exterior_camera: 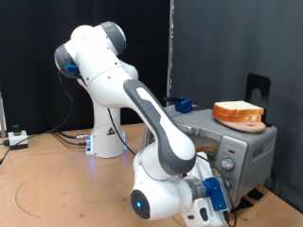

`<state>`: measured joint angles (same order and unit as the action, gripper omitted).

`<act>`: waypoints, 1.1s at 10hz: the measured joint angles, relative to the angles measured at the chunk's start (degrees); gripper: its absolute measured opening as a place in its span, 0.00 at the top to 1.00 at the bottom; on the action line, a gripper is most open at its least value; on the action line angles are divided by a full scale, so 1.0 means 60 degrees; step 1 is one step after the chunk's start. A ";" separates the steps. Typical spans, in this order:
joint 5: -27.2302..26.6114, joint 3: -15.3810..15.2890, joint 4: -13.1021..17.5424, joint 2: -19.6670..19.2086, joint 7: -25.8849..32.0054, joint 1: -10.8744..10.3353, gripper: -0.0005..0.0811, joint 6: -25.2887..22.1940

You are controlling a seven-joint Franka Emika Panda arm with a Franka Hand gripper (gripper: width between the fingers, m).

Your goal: Make a piece of toast with the oven

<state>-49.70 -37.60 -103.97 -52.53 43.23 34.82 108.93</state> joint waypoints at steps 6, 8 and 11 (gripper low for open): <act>-0.0074 -0.0007 -0.0043 0.0005 0.0130 0.0030 0.88 0.0025; -0.0071 0.0014 -0.0018 0.0029 0.0044 0.0056 0.67 0.0112; 0.0287 0.0178 -0.0019 0.0168 -0.0410 0.0394 0.49 -0.0693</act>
<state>-47.98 -36.54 -104.08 -51.52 40.77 37.18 104.77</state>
